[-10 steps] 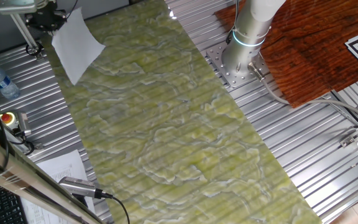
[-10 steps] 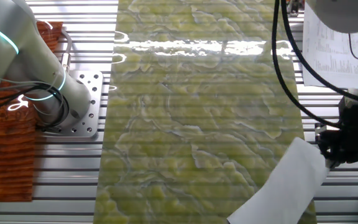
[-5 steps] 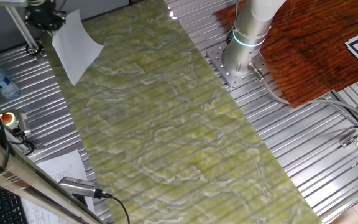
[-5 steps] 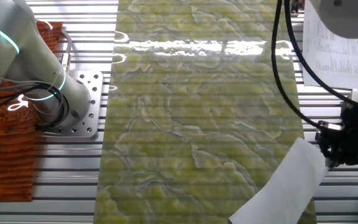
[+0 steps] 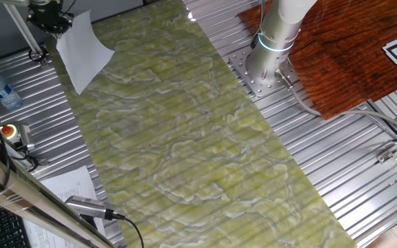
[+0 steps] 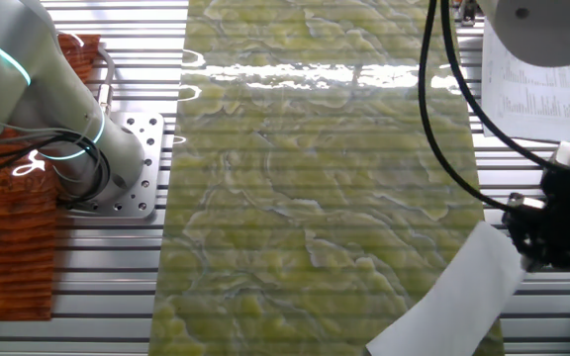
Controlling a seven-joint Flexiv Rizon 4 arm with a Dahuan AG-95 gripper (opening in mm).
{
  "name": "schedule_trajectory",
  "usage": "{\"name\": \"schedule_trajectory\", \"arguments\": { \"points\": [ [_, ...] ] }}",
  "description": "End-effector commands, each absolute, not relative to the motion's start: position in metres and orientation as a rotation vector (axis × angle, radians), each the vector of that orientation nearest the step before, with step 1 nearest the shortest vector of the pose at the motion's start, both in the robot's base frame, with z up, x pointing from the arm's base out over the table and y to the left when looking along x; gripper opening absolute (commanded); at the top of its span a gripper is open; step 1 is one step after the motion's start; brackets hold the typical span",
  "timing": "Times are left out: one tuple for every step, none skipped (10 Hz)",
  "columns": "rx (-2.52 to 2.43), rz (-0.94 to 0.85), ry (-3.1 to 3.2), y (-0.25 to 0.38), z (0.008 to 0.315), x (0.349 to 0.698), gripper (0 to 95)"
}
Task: Flip over and spread out the paper that is laid flat on the table
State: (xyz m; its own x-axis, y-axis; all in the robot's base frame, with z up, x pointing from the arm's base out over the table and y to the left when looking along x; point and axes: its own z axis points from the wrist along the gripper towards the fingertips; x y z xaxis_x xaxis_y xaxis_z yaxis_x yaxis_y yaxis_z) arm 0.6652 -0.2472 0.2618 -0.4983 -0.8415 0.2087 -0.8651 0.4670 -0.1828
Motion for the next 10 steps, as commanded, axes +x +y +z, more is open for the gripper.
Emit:
{"name": "schedule_trajectory", "arguments": {
  "points": [
    [1.662, 0.535, -2.497, -0.272, 0.272, 0.678, 0.0],
    [1.706, 0.532, -2.458, -0.284, 0.281, 0.686, 0.0],
    [1.726, 0.536, -2.43, -0.292, 0.291, 0.692, 0.0],
    [1.746, 0.538, -2.4, -0.297, 0.303, 0.697, 0.0],
    [1.75, 0.539, -2.376, -0.299, 0.317, 0.699, 0.0],
    [1.749, 0.548, -2.357, -0.3, 0.328, 0.701, 0.0],
    [1.732, 0.548, -2.346, -0.298, 0.34, 0.702, 0.0],
    [1.69, 0.529, -2.362, -0.297, 0.342, 0.702, 0.0],
    [1.638, 0.504, -2.397, -0.293, 0.337, 0.701, 0.0],
    [1.569, 0.501, -2.441, -0.287, 0.327, 0.699, 0.0]
  ]
}}
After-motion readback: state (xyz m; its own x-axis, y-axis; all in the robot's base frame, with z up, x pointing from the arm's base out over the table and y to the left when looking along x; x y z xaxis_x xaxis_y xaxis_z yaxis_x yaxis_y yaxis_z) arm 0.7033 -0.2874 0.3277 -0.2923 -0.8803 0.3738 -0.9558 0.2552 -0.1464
